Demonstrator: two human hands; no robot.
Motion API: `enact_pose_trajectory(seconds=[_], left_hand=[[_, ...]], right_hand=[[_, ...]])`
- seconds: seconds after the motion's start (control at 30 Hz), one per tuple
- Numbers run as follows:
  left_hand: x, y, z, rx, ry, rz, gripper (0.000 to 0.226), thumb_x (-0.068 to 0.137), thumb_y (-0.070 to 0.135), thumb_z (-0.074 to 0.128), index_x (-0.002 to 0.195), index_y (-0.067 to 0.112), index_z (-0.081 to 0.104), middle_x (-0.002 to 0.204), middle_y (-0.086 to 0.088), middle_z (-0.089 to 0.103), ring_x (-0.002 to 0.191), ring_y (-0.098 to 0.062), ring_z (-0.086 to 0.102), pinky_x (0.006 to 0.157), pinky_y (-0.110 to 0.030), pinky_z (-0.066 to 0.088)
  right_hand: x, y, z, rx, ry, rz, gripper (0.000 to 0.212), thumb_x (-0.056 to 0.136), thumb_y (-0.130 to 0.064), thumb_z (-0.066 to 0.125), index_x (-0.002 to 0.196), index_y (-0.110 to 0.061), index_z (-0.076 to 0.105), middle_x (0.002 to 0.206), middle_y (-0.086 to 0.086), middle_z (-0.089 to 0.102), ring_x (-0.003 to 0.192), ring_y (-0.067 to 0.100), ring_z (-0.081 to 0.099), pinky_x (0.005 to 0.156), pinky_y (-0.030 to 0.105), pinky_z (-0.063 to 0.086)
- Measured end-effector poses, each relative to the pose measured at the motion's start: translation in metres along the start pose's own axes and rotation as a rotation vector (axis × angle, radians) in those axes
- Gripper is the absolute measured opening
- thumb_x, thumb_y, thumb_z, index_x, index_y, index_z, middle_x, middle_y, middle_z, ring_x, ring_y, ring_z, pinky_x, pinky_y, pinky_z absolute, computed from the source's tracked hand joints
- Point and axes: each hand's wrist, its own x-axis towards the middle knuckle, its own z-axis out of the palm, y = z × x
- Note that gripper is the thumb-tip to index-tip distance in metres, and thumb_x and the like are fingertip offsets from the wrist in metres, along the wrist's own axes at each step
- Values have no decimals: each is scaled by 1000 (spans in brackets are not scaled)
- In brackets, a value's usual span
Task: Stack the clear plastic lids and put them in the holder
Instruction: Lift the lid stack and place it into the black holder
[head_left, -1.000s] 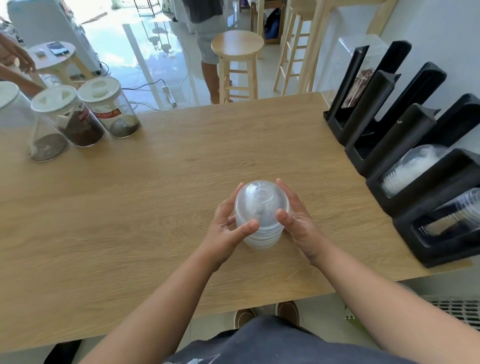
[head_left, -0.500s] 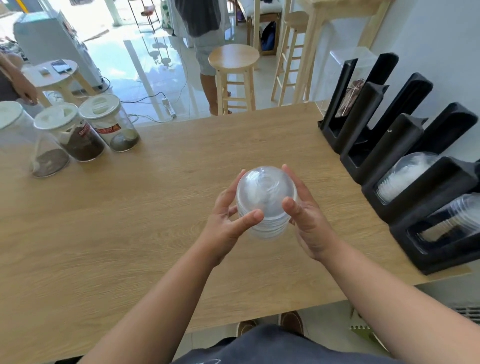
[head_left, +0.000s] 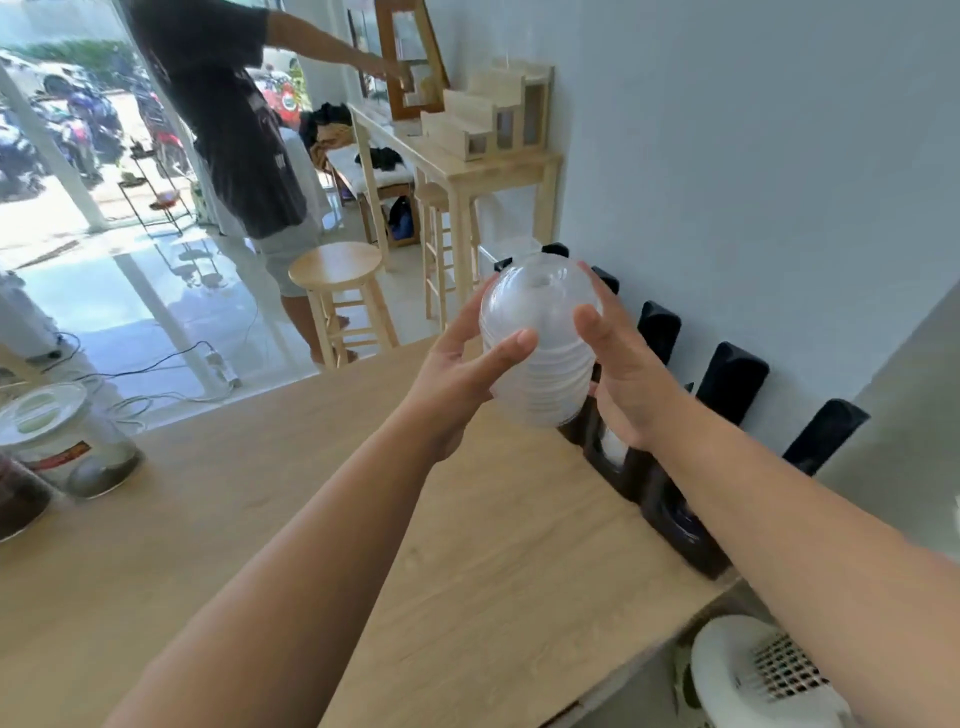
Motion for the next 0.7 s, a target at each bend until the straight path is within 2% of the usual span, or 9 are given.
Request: enact_pose_trajectory(seconds=[0.1,0.23,0.3,0.43,0.6,0.7], left_hand=[[26,13,28,-35,-87,30,77,72,53,75,141,50,41,141,8,53,128,-18,53,87,-39,54],[53,28,65,-72,-151,45,71,78,48,75,142,44,42,135,9,59,119,-11,60,76,-28,58],[66,28,79,-76,-187,36,68,80,47,71,142,42,43,132,10,61,119,-13,61,83,-35,58],[83,12,98,-94,-199,-19,70,78,52,75,140,48,43,139,10,57,130,-21,53,103,-57,43],[85,-8,108,-98,-190,-51,71,76,51,76,139,49,44,141,7,55,131,-21,51,104,-59,42],[88,-10,106,-87,-202,-73,65,82,45,74,139,49,44,140,7,55,129,-20,52,98,-55,48]], right_hand=[[0,-22,-30,-4,98,-10,91,62,-73,67,143,-48,32,147,-7,46,131,16,49,108,53,38],[-2,-43,-69,12,174,-29,85,66,-64,67,143,-45,34,141,-8,53,124,12,56,104,48,42],[-3,-45,-84,19,223,-22,83,67,-60,64,144,-44,34,135,-10,58,114,6,62,100,43,46],[-3,-35,-106,20,263,21,80,68,-60,66,142,-45,37,137,-9,57,116,7,61,100,41,47],[-6,-19,-118,16,248,61,84,67,-58,66,143,-43,36,137,-11,55,101,-6,65,76,21,51],[-3,-17,-126,22,232,96,79,70,-54,68,142,-43,36,137,-11,55,103,-3,65,82,26,51]])
